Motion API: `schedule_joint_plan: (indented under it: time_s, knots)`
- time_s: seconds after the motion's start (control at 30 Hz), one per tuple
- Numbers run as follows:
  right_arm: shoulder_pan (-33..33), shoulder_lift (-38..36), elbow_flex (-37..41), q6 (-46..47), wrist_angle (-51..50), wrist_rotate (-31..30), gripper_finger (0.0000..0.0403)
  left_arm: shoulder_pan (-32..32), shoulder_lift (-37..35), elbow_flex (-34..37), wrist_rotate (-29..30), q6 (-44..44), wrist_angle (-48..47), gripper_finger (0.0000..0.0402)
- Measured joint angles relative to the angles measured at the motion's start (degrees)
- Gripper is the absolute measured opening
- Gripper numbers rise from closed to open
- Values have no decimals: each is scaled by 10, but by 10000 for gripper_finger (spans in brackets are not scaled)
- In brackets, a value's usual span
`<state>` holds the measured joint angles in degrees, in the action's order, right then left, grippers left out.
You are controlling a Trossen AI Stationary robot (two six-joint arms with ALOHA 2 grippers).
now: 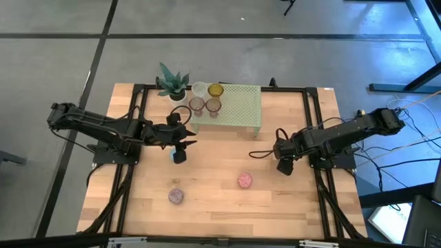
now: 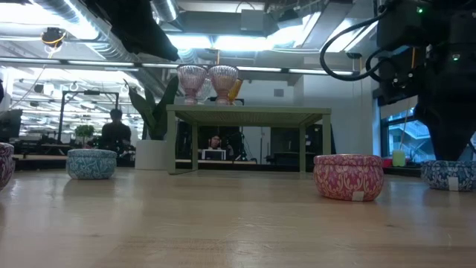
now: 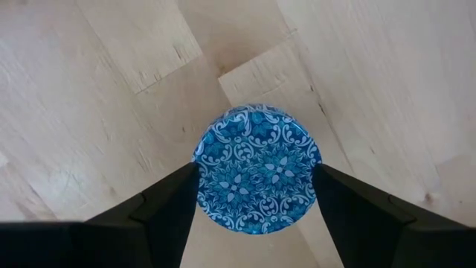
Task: Pick & Place candle stick holders
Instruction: Put the blue scented candle on the shelf
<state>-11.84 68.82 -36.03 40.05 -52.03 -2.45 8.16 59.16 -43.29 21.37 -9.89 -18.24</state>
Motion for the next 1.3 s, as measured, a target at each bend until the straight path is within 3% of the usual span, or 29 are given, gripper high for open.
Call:
schedule_joint_plan:
  time_s: [1.3]
  knots:
    - [0,2,-20,15,3,23,269,0,0,0,0,1,0,125]
